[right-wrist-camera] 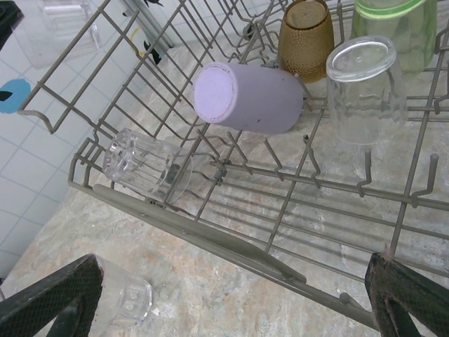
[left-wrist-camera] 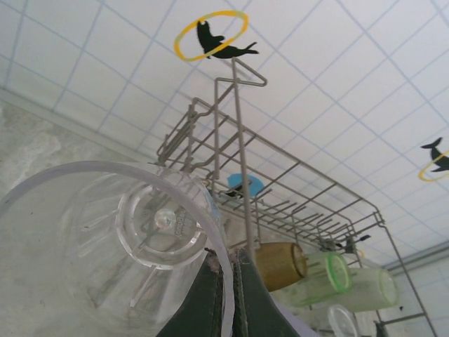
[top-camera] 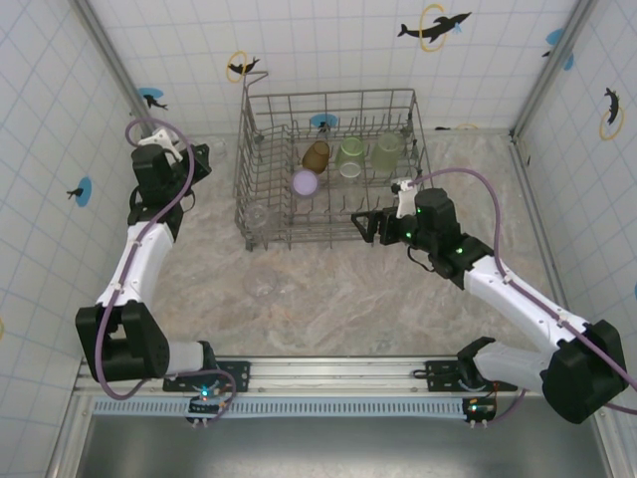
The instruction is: Load the cups into the dish rack
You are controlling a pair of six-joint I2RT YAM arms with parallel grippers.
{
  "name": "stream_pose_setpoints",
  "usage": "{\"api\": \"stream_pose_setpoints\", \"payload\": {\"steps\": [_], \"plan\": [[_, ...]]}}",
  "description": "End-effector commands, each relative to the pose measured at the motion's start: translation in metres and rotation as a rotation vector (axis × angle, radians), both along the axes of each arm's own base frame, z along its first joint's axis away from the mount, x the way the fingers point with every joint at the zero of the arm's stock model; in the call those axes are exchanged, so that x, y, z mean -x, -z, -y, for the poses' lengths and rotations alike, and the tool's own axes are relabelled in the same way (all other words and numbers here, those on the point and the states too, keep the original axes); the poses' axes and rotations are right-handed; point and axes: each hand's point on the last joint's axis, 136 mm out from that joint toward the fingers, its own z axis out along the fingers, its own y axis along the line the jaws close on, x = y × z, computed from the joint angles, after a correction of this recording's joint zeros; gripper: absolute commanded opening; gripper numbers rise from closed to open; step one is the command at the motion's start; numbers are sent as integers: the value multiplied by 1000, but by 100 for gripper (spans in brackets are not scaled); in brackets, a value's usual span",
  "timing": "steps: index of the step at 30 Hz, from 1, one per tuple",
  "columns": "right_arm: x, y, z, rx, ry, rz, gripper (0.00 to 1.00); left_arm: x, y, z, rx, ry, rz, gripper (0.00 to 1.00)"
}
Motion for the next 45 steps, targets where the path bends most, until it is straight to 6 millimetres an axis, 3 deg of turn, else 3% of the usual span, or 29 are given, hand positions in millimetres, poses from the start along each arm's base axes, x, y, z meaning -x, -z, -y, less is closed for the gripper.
{"api": "stream_pose_setpoints", "payload": {"steps": [1,10,19,26,39,45], "plan": [[-2,-1,-7,-20,-17,12,99,9,-44,12,22,75,157,0],[-6,-5,-19,-57,-44,-6,99,20,-65,28,96,167,227,0],[-21,-8,-25,-61,-21,-11,99,24,-68,53,267,331,223,0],[-30,-13,-43,-135,-63,-24,99,31,-46,61,314,352,182,0],[-50,-34,-78,-293,-151,-56,99,36,-33,80,354,381,180,0],[-61,-55,-88,-410,-151,-70,99,38,-28,93,356,413,178,0]]}}
